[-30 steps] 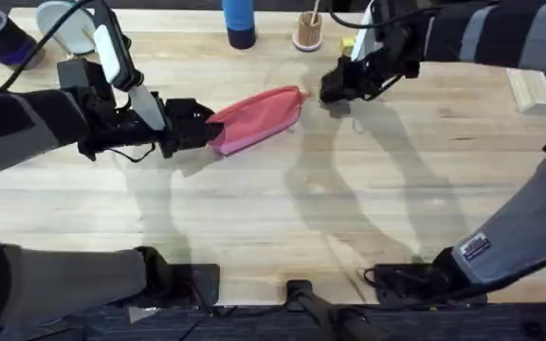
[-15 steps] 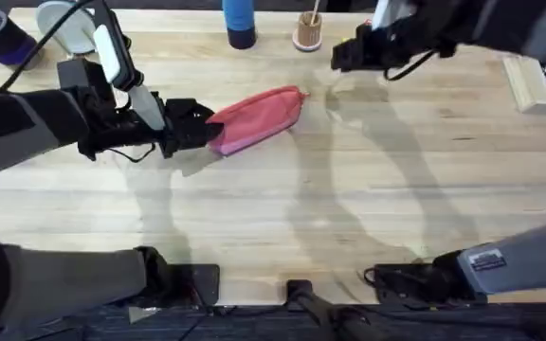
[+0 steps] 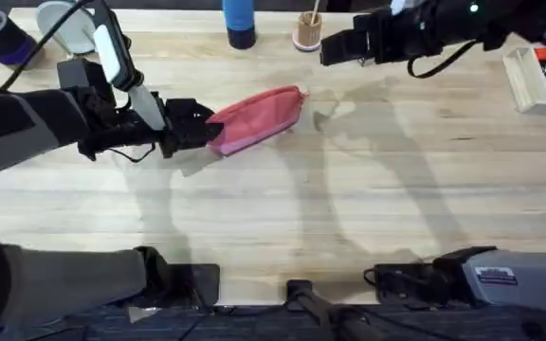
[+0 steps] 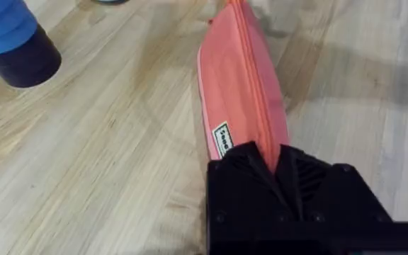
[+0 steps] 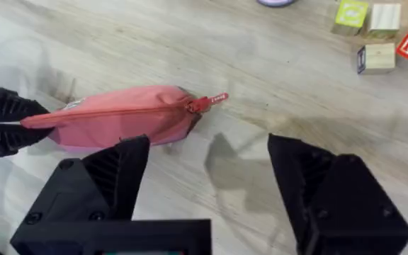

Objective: Unzip the bag, pick up the pens from the table one at a time and place them inside, then zip the bag closed.

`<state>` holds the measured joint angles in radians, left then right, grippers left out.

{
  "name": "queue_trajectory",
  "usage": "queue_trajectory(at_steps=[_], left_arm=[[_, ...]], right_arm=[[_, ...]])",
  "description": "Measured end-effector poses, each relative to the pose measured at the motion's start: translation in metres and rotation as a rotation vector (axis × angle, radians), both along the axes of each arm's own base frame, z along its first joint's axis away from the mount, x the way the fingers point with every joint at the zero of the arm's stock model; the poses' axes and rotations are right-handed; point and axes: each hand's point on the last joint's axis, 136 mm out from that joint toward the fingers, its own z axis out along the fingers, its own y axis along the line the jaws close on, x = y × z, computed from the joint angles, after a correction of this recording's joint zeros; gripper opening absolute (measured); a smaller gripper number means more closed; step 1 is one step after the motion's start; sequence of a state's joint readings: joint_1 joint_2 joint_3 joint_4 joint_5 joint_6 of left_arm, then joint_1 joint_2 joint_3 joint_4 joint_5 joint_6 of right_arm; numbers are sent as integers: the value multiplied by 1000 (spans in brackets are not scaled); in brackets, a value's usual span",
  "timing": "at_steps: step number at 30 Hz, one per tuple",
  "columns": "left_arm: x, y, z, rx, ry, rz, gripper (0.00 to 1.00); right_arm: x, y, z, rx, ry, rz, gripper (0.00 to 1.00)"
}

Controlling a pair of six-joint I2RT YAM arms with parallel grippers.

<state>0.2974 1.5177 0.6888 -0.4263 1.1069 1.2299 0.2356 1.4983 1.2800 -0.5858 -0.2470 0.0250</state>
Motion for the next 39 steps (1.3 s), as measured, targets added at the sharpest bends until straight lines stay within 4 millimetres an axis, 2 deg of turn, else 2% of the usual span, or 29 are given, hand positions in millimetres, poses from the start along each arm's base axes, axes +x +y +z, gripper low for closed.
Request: queue_trajectory(at_steps=[4, 5, 10, 11, 19, 25, 28, 33, 39], left_arm=[[0, 0, 0, 0, 0, 0, 53], [0, 0, 0, 2, -3, -2, 143], [0, 2, 0, -2, 1, 8, 935], [0, 2, 0, -3, 3, 9, 973], [0, 1, 2, -13, 0, 6, 993], [2, 3, 8, -37, 57, 50, 993], [12, 8, 25, -33, 80, 114, 993], [24, 18, 68, -33, 105, 227, 993], [4, 21, 98, -12, 247, 325, 993]], right_arm=[[-1, 0, 3, 1, -7, 1, 996], [-1, 0, 3, 1, -7, 1, 996], [-1, 0, 3, -1, -6, 3, 997], [-1, 0, 3, -1, -7, 3, 997], [-1, 0, 3, -2, -7, 5, 997], [-8, 0, 0, -53, -17, 75, 997], [-13, 0, 7, -74, -41, 100, 997], [-25, -4, 18, -89, -59, 115, 997], [-38, -8, 19, -100, -34, 121, 998]])
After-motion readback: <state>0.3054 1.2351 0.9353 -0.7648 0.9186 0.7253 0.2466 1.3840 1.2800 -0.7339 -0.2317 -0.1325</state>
